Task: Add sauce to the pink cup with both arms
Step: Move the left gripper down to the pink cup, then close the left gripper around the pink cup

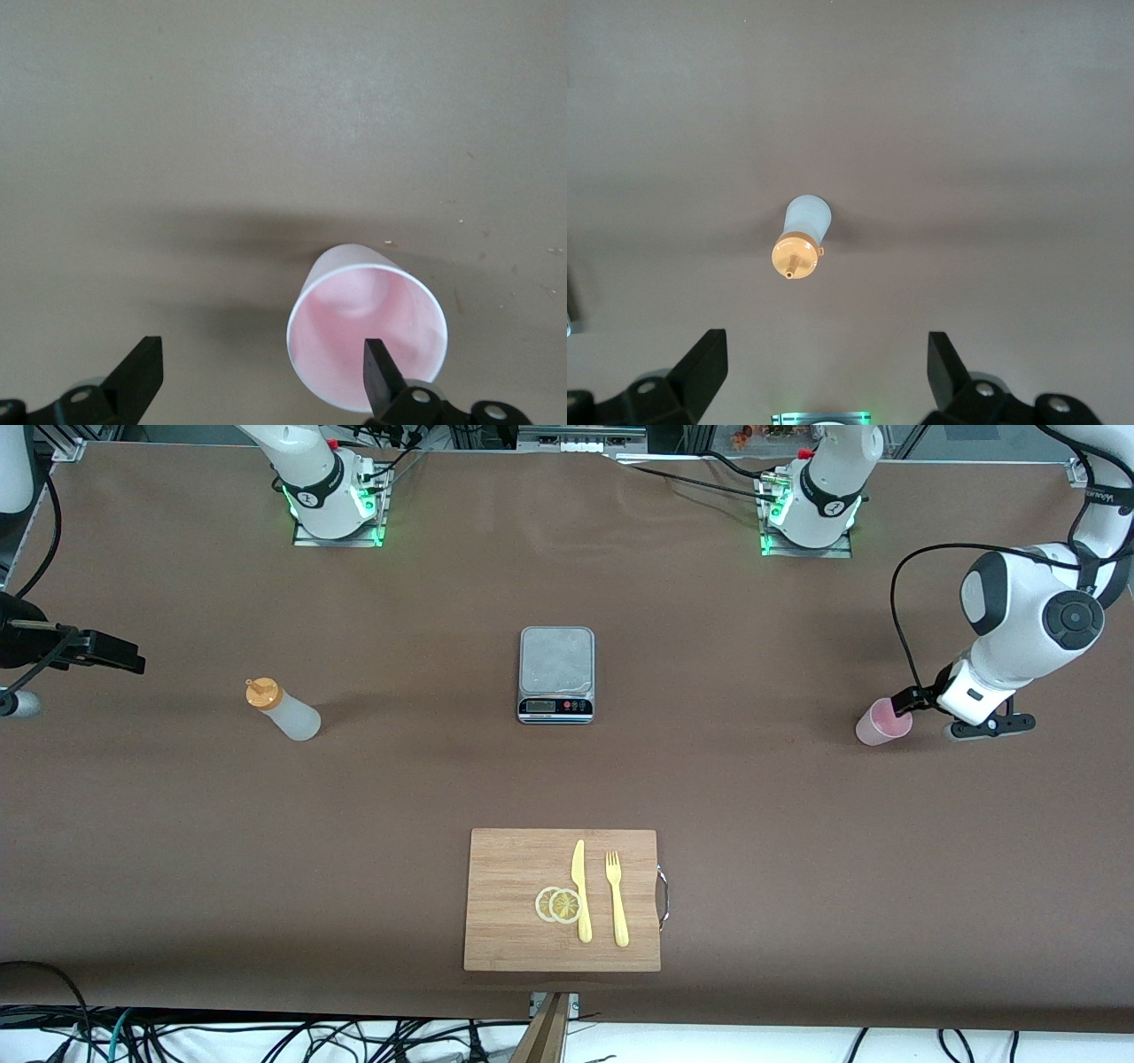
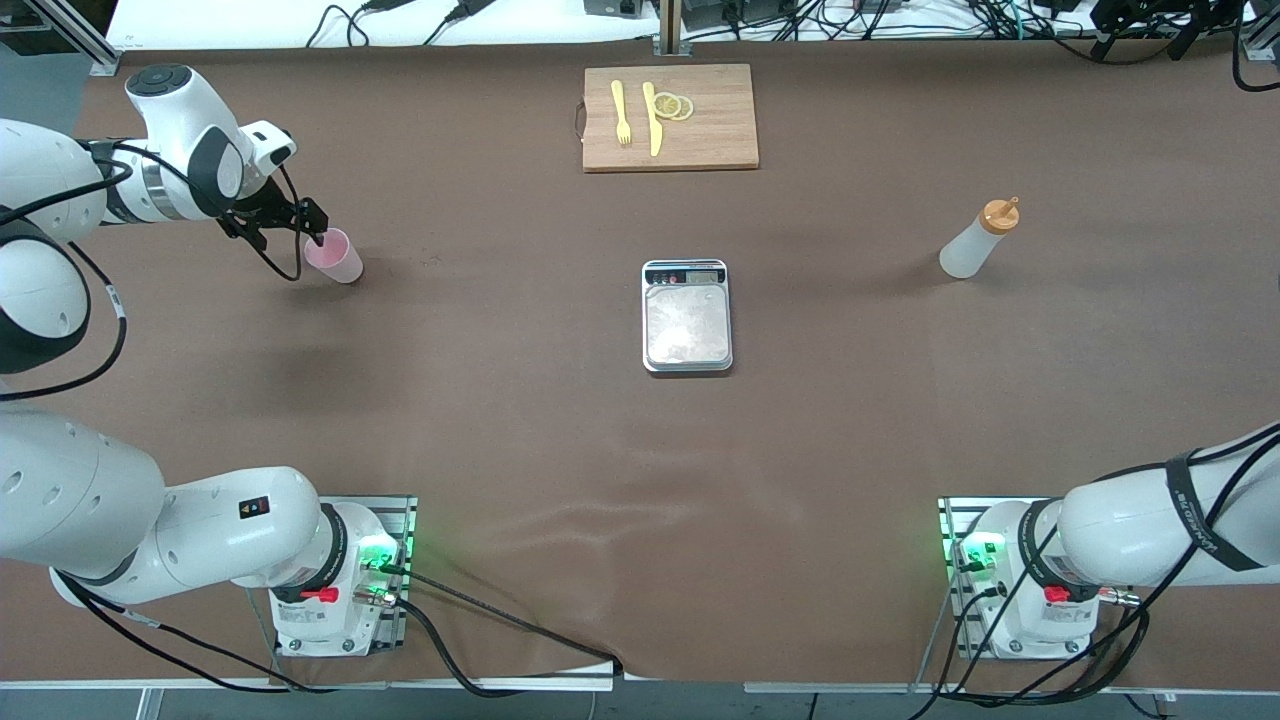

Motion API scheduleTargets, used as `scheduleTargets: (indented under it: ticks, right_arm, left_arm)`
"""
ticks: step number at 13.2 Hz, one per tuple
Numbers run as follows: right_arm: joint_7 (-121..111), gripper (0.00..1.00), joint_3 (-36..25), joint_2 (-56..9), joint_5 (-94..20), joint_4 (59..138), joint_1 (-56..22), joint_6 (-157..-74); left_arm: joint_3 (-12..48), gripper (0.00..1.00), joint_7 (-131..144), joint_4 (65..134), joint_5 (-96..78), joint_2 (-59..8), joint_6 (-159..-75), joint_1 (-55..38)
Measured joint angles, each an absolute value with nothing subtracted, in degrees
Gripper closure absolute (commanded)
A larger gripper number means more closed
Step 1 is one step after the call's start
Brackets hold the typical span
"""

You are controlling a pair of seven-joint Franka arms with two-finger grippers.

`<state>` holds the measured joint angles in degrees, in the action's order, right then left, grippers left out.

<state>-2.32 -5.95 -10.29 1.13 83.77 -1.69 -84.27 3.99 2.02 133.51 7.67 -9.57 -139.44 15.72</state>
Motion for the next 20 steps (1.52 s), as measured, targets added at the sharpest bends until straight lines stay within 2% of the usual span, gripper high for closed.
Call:
scheduleTargets:
  ticks: [6,7,8,9,12,13,20]
  right_arm:
    - [-2.3,0.00,-6.0,-10.3,1.1,83.3,-1.7,-84.3]
    - [-2.3,0.00,-6.0,-10.3,1.1,83.2,-1.7,-84.3]
    - [-2.3,0.00,-6.0,-10.3,1.1,82.9,-1.7,-84.3]
    - [-2.3,0.00,-6.0,-10.3,1.1,82.4,-1.6,-84.3]
    - [-2.3,0.00,-6.0,-10.3,1.1,81.5,-1.6,-84.3]
    - [-2.3,0.00,-6.0,-10.3,1.1,81.5,-1.6,-84.3]
    - [-2.3,0.00,-6.1,-10.3,1.1,81.5,-1.6,-84.3]
  left_arm:
    - [4.0,0.13,2.0,132.0,7.7,-12.8,-140.0,16.2]
    - [4.1,0.18,2.0,132.0,7.7,-13.0,-140.0,16.2]
    - [4.2,0.27,2.0,132.1,7.7,-13.3,-140.0,16.2]
    - [4.3,0.40,2.0,132.3,7.7,-13.4,-140.0,16.2]
    - [4.7,0.88,2.1,133.0,7.7,-13.4,-140.0,16.0]
    - [5.0,1.00,2.4,133.2,7.7,-13.4,-140.0,16.0]
    - [12.5,1.00,12.6,131.9,7.7,-12.8,-138.2,15.7]
